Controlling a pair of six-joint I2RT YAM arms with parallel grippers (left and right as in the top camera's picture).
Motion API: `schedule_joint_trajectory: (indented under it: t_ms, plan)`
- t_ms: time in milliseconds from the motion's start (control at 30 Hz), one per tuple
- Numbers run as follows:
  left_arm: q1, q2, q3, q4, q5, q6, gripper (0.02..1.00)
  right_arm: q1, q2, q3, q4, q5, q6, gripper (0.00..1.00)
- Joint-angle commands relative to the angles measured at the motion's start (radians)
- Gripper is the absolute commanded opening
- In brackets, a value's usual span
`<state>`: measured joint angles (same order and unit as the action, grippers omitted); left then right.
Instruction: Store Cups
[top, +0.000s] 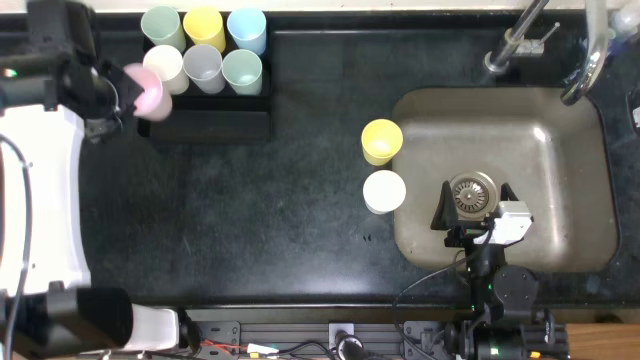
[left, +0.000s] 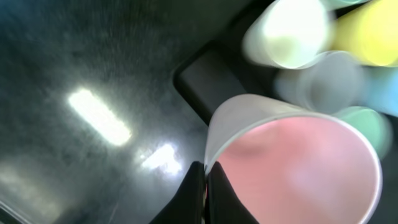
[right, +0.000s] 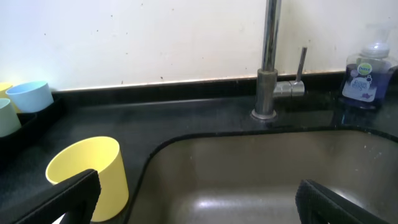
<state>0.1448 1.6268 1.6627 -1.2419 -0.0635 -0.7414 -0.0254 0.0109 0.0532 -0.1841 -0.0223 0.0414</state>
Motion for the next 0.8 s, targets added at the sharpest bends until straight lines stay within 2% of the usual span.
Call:
schedule_joint_trajectory:
  t_ms: [33,433,800]
  plan:
    - [0.031,0.005,-0.099,0.053,0.063,-0.005,0.036,-0.001,-0.007,-0.002,0.005,-0.007,0.005,0.998]
    - [0.123,0.065,-0.098,0.068,0.07,-0.034,0.036,-0.001,-0.007,-0.002,0.005,-0.007,0.004,0.998]
    - [0.127,0.127,-0.098,0.194,0.119,-0.047,0.036,-0.001,-0.007,-0.002,0.005,-0.007,0.005,0.998]
